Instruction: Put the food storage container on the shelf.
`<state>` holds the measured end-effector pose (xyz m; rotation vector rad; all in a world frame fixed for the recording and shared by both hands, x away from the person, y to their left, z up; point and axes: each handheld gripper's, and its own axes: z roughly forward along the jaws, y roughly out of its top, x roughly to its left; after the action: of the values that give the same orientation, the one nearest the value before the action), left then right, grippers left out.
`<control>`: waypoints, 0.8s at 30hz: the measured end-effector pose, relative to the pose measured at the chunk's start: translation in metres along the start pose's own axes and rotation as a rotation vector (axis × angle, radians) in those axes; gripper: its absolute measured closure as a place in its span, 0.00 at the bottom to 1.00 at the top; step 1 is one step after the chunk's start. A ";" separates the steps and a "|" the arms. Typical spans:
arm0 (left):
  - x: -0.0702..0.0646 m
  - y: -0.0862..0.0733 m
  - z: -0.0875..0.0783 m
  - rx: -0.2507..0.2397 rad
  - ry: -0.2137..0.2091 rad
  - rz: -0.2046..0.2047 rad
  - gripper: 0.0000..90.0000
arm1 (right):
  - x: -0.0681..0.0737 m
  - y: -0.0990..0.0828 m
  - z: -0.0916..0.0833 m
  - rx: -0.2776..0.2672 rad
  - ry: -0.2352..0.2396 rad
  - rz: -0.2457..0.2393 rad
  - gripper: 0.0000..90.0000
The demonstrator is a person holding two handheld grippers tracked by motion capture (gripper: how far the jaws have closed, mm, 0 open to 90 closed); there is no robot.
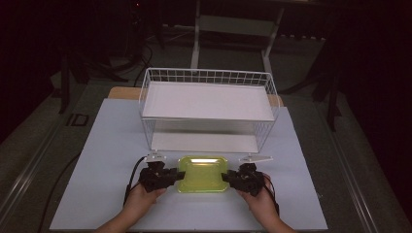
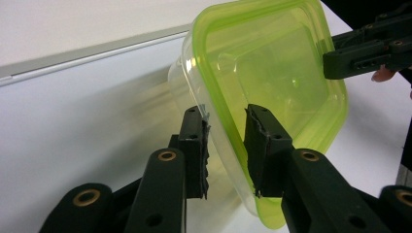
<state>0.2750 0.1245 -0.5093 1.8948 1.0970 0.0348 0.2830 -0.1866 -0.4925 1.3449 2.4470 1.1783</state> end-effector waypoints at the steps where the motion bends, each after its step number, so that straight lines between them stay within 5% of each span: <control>1: -0.001 0.000 0.000 0.001 0.002 -0.001 0.79 | 0.000 -0.001 0.000 -0.001 0.003 0.004 0.79; 13: -0.008 0.002 -0.007 -0.019 0.014 -0.035 0.89 | 0.005 0.000 -0.009 0.003 0.034 0.047 0.87; 24: -0.014 0.042 -0.023 -0.090 0.031 0.001 0.89 | 0.003 0.029 -0.028 -0.099 0.023 0.027 0.87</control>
<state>0.2845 0.1226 -0.4604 1.8204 1.0973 0.1131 0.2887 -0.1918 -0.4528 1.3481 2.3583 1.3097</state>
